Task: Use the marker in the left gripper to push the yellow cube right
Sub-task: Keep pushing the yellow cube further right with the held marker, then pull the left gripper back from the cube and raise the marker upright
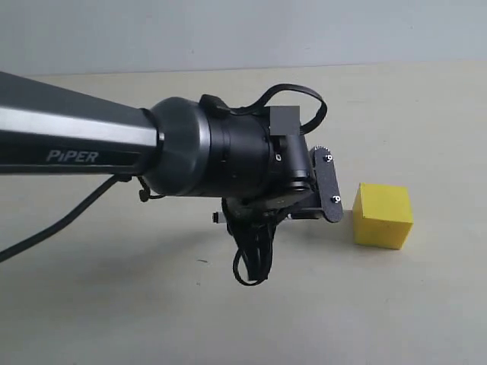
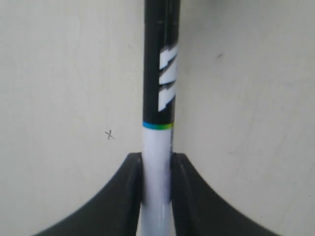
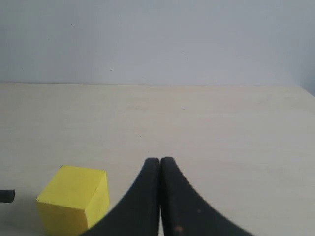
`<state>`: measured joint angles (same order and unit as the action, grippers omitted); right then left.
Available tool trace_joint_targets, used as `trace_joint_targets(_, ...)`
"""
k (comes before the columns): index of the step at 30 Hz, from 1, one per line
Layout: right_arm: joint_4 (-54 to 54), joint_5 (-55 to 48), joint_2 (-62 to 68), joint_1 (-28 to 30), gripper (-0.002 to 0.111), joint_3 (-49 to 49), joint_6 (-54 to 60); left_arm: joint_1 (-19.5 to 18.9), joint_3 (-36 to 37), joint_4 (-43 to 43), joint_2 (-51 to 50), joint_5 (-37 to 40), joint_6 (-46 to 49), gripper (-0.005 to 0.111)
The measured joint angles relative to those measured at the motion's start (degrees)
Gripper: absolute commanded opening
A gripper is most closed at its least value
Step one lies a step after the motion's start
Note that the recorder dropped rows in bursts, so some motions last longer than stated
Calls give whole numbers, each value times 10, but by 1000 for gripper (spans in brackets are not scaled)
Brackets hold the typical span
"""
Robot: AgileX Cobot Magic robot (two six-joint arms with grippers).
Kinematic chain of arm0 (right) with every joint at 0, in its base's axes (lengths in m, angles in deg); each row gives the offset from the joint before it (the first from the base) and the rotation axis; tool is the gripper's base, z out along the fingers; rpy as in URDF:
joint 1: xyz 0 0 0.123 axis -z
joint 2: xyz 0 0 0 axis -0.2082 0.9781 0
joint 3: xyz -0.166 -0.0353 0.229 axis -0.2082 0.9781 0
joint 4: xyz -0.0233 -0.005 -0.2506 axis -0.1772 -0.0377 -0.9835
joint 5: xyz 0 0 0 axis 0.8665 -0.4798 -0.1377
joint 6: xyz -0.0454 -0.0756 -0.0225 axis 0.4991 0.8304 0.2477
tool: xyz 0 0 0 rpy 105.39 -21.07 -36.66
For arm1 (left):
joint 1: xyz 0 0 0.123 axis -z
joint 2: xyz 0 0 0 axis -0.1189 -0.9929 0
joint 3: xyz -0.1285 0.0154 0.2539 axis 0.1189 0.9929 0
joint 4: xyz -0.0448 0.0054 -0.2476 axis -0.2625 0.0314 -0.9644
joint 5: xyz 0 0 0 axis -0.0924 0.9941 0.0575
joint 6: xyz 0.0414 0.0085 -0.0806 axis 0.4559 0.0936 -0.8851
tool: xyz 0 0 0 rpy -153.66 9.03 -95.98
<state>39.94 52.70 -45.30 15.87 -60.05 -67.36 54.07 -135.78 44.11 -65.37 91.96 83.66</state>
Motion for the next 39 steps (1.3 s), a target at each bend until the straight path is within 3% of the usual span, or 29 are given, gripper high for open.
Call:
trace_joint_targets(4,0,0,0,0,0,0,-1,-1,0,-5,0,-15,-1,0)
trace_joint_targets(12,0,0,0,0,0,0,-1,39,-1,-32,0,-124,-2,0)
trace_joint_targets(22,0,0,0,0,0,0,-1,26,-1,-35,0,-50,-11,0)
trace_joint_targets(31,0,0,0,0,0,0,-1,20,-6,-30,-4,-131,-18,0)
trace_joint_targets(39,0,0,0,0,0,0,-1,15,-32,-24,-31,-123,-29,0)
